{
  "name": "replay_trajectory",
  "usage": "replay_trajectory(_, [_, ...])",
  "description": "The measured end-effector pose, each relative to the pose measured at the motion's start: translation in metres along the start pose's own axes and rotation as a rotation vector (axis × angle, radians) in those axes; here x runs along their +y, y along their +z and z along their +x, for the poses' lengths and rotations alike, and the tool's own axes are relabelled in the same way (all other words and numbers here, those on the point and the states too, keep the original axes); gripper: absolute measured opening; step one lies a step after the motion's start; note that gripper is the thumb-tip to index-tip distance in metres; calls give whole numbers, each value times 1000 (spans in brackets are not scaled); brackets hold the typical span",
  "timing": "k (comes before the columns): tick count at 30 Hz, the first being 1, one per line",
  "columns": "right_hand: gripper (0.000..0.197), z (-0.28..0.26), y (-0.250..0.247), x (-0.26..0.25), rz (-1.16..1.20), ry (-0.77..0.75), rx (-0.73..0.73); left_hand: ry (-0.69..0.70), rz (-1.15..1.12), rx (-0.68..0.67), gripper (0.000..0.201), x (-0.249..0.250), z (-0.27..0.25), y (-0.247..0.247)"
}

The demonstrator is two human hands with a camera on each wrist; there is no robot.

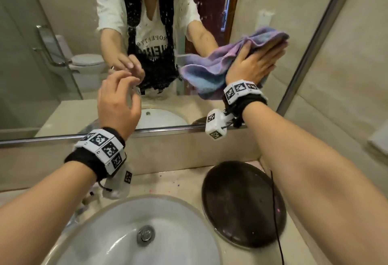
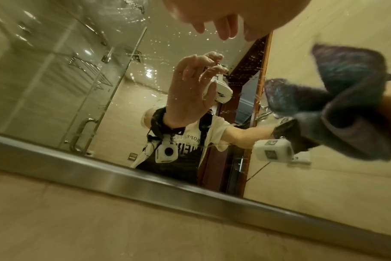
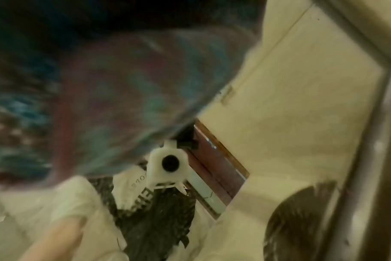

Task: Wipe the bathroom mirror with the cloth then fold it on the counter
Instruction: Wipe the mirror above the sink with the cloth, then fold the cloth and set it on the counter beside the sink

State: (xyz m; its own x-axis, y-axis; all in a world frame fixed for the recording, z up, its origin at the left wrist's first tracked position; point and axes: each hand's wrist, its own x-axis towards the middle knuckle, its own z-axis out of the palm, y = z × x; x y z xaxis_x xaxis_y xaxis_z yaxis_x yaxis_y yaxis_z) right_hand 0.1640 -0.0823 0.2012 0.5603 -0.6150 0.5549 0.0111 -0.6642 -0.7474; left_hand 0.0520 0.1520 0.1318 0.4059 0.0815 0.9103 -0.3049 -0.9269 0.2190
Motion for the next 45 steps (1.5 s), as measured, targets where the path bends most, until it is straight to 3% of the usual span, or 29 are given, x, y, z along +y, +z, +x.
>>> replay_trajectory(1, [76, -4, -3, -10, -28, -8, -38, 2, -1, 7, 24, 3, 2, 0])
replay_trajectory(2, [79, -14, -4, -18, -86, -116, -94, 2, -4, 15, 24, 5, 3, 0])
replay_trajectory(5, [78, -48, -3, -31, -309, -840, -338, -4, -13, 31, 25, 8, 13, 0])
replay_trajectory(6, [75, -43, -5, -30, -358, -1012, -400, -3, -21, 33, 25, 9, 17, 1])
replay_trajectory(7, [74, -28, -10, -28, -380, -1074, -410, -2, -34, 33, 25, 10, 23, 1])
replay_trajectory(8, [74, -10, -14, -26, -357, -1006, -356, -1, -45, 36, 26, 13, 29, 1])
replay_trajectory(11, [83, 38, -27, -41, -166, -332, -73, 7, -60, 44, 27, 26, 50, 3])
replay_trajectory(12, [85, 41, -31, -52, -152, -250, -49, 14, -70, 47, 27, 32, 58, 4])
replay_trajectory(13, [85, 41, -35, -61, -168, -343, -76, 24, -89, 56, 27, 38, 66, 4])
replay_trajectory(16, [79, 35, -39, -71, -317, -1109, -307, 45, -143, 111, 24, 54, 95, 0])
replay_trajectory(17, [78, 43, -43, -70, -336, -1196, -341, 52, -153, 131, 23, 58, 106, -2])
replay_trajectory(18, [78, 55, -42, -72, -306, -1119, -299, 56, -158, 151, 22, 62, 117, -3])
replay_trajectory(21, [89, 84, -47, -99, -102, -396, 9, 38, -168, 191, 23, 70, 147, -7])
replay_trajectory(22, [88, 83, -52, -111, -120, -334, 12, 35, -178, 201, 24, 74, 157, -9])
replay_trajectory(23, [83, 82, -56, -120, -165, -492, -43, 36, -189, 211, 25, 79, 167, -12])
replay_trajectory(25, [77, 83, -59, -130, -277, -1086, -184, 43, -199, 231, 27, 89, 187, -19])
replay_trajectory(26, [76, 92, -62, -135, -298, -1276, -224, 47, -203, 235, 29, 92, 198, -23])
replay_trajectory(27, [75, 103, -64, -139, -283, -1296, -221, 49, -215, 239, 32, 94, 208, -27])
replay_trajectory(28, [76, 115, -64, -145, -232, -1168, -150, 44, -237, 248, 34, 94, 217, -30])
replay_trajectory(30, [81, 138, -69, -167, -96, -711, 51, 20, -292, 283, 33, 90, 233, -36])
replay_trajectory(31, [81, 143, -74, -180, -68, -561, 101, 11, -313, 302, 31, 88, 239, -38])
replay_trajectory(32, [80, 145, -80, -194, -62, -519, 107, 5, -324, 315, 28, 85, 243, -41])
replay_trajectory(36, [62, 146, -94, -221, -92, -801, 78, -5, -303, 322, 27, 83, 248, -58])
replay_trajectory(39, [33, 135, -93, -205, 29, -989, 236, -31, -295, 276, 29, 87, 245, -68])
replay_trajectory(41, [21, 121, -102, -198, 104, -946, 164, -63, -297, 206, 27, 88, 241, -70])
replay_trajectory(45, [25, 105, -138, -198, 322, -691, -75, -104, -430, 17, 21, 109, 227, -80])
